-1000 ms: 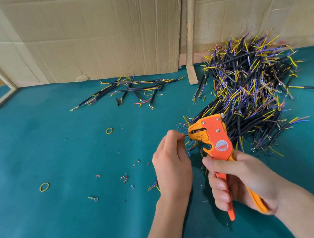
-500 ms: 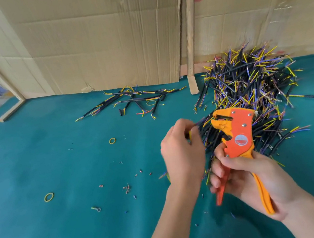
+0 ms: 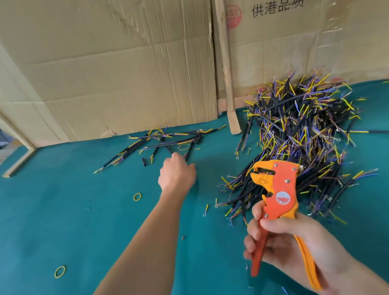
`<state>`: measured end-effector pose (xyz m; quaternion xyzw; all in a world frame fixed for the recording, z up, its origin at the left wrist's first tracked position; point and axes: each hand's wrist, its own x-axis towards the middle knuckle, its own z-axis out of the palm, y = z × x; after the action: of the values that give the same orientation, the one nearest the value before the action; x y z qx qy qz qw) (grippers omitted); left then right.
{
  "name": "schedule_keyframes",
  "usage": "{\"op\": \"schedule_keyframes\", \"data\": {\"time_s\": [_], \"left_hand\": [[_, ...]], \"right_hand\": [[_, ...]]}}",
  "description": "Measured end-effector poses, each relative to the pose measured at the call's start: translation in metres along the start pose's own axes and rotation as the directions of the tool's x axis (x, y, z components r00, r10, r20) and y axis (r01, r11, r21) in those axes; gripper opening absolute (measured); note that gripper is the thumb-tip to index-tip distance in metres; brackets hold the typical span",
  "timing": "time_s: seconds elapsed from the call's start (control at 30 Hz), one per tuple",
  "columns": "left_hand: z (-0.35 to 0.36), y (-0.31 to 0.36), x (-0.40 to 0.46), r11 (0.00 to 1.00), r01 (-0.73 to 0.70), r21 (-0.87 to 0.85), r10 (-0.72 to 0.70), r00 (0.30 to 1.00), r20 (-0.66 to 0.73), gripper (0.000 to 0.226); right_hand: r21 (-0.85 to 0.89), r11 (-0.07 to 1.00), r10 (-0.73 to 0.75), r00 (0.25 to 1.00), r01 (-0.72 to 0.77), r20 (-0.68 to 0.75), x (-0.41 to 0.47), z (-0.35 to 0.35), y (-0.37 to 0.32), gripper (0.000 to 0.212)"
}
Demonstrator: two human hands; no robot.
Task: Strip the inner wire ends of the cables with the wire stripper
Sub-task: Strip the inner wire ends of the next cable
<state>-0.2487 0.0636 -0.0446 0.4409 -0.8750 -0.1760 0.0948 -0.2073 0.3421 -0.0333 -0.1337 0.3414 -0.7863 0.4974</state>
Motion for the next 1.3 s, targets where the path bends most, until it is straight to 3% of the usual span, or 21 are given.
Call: {"op": "schedule_keyframes", "data": {"time_s": [0.2,0.53,0.63,0.7,0.73,0.8,0.9,0.97,1.1,1.23,1.3], "left_hand": [[-0.016,-0.014,-0.019,0.999,0.030,0.017,-0.028,0.995,-0.097,0.005],[-0.049,-0.085,-0.153,1.000,0.023,0.008,-0.022,0.999,-0.047,0.021],[-0.060,-0.095,-0.177,0.983,-0.060,-0.175,0.085,0.987,0.136,0.033],[-0.068,-0.096,-0.183,0.951,-0.052,-0.306,0.162,0.924,0.346,0.044],[-0.070,-0.096,-0.181,0.951,-0.062,-0.303,0.180,0.908,0.378,0.049],[-0.068,-0.093,-0.170,0.969,-0.100,-0.224,0.154,0.958,0.242,0.045],[-0.054,-0.078,-0.143,0.988,-0.036,-0.153,0.036,0.999,-0.003,0.025],[-0.038,-0.063,-0.131,0.989,0.003,-0.150,-0.003,1.000,-0.001,0.026],[-0.011,-0.037,-0.124,0.988,-0.063,-0.138,0.052,0.996,-0.077,0.013],[-0.005,-0.024,-0.124,0.992,-0.069,-0.106,0.054,0.988,-0.142,0.018],[-0.004,-0.020,-0.128,0.981,-0.071,-0.178,0.040,0.984,-0.171,0.017]], "right_hand": [[-0.011,0.999,0.035,0.999,-0.034,0.018,0.002,0.002,0.005,0.034],[-0.042,0.995,0.090,0.996,-0.090,0.015,0.006,0.004,0.015,0.038],[-0.066,0.993,0.098,0.995,-0.097,0.003,0.007,0.003,0.015,0.038],[-0.072,0.993,0.098,0.995,-0.097,-0.002,0.007,0.003,0.015,0.038],[-0.074,0.992,0.099,0.995,-0.099,-0.003,0.007,0.002,0.015,0.037],[-0.077,0.992,0.100,0.995,-0.101,-0.011,0.008,0.002,0.016,0.037],[-0.080,0.991,0.103,0.995,-0.103,-0.006,0.008,0.002,0.017,0.038],[-0.075,0.992,0.106,0.994,-0.106,-0.007,0.009,0.002,0.017,0.038],[-0.077,0.991,0.108,0.994,-0.108,-0.003,0.010,0.001,0.017,0.037],[-0.076,0.991,0.112,0.994,-0.113,-0.007,0.010,0.001,0.016,0.036],[-0.076,0.990,0.116,0.993,-0.116,-0.006,0.010,0.001,0.016,0.035]]}}
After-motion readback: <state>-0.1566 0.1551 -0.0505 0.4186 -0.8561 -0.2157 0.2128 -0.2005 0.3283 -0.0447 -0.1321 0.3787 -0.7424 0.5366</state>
